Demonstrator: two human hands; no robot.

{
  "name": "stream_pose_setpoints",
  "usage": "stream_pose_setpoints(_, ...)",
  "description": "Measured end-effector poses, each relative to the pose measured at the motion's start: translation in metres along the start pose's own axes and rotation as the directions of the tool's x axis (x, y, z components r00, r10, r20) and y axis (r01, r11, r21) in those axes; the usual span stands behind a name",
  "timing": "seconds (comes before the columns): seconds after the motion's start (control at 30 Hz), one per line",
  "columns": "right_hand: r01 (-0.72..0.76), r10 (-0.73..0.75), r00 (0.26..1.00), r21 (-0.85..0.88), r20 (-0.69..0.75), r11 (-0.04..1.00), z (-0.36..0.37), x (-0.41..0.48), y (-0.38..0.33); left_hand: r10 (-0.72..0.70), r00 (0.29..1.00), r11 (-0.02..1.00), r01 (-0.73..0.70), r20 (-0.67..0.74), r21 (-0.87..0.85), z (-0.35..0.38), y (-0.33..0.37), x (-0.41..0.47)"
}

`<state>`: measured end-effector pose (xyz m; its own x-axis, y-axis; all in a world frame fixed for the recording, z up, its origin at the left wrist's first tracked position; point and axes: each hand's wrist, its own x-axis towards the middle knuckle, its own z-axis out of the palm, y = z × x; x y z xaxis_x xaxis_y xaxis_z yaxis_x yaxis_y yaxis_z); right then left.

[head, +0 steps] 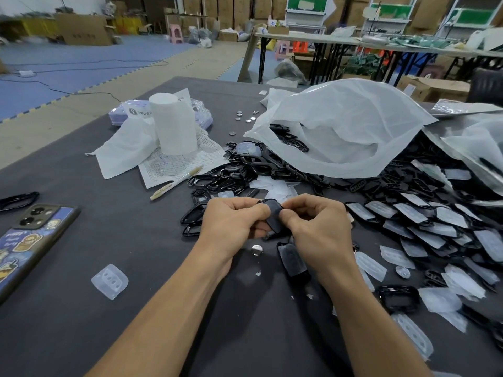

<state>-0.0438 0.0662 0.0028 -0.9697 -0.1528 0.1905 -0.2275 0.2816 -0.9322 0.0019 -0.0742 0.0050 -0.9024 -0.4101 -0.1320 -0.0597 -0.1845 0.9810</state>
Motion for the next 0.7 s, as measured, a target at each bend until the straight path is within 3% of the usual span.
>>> stream_pose_setpoints(0.23, -0.016, 0.008, 0.996, 0.091, 0.084, 0.996, 0.0031, 0.0002, -0.0014, 0.042, 0.999, 0.999, -0.043, 0.029, 0.031, 0.0003, -0.0024, -0.0002)
stream_pose_setpoints(0.4, -0.018, 0.003, 0.992, 0.109, 0.130, 0.994, 0.0023, -0.0007, -0.0017, 0.177, 0.984, 0.971, -0.172, -0.014, 0.164, -0.0015, -0.0013, -0.0001)
stream_pose_setpoints(0.7, 0.054, -0.058, 0.996, 0.063, 0.067, 0.997, 0.0034, -0.0025, -0.0061, 0.292, 0.947, 0.937, -0.254, -0.137, 0.242, 0.0042, -0.0037, -0.0031)
